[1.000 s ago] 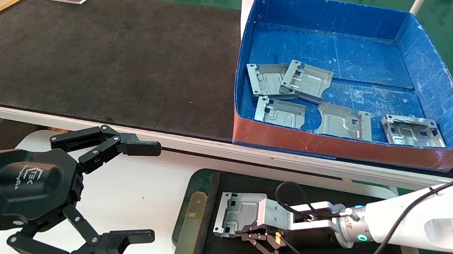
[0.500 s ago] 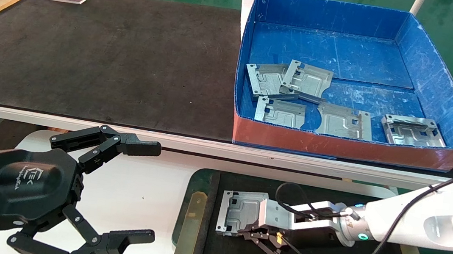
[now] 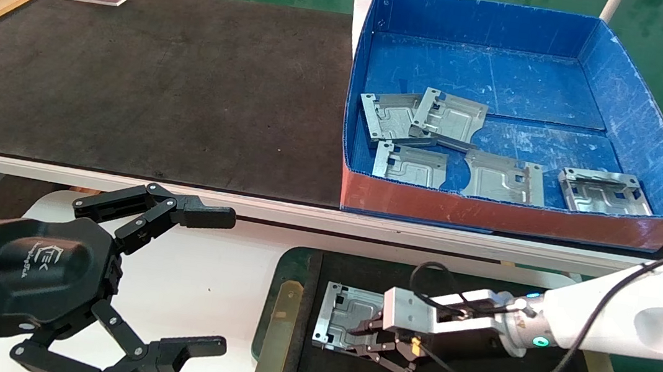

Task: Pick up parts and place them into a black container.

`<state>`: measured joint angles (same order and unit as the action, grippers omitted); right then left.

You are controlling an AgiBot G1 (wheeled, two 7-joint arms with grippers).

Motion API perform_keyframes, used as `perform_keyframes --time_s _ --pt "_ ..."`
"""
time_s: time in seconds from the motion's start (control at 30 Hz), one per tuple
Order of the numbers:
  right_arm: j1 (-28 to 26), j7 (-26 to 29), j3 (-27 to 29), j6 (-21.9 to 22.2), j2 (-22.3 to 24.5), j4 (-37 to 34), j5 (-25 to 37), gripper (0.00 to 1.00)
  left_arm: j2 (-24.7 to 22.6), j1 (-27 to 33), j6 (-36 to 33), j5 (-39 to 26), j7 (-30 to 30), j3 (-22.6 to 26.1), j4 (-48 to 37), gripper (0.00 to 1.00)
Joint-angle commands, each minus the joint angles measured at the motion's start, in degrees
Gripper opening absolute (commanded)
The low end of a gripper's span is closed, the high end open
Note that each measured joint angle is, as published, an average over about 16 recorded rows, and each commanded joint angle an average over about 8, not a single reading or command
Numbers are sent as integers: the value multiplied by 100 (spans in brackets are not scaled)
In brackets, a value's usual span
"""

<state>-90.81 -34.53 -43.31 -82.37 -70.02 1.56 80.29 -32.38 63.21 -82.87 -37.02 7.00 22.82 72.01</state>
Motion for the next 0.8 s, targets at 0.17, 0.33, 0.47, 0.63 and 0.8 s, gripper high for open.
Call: perform_keyframes --time_s 0.17,0.33,0.47,0.63,0.8 --pt "-139 59 118 -375 150 -64 -172 100 0 0 0 0 0 0 0 100" --pt "-236 131 235 -780 332 -33 -351 100 0 0 0 0 0 0 0 100" --pt "-288 266 359 -938 543 162 -589 100 0 0 0 0 0 0 0 100" --pt "-277 629 507 -979 933 727 -1088 100 0 0 0 0 0 0 0 100" --pt "-23 1272 511 -991 1465 1875 -1925 100 0 0 0 0 0 1 0 100"
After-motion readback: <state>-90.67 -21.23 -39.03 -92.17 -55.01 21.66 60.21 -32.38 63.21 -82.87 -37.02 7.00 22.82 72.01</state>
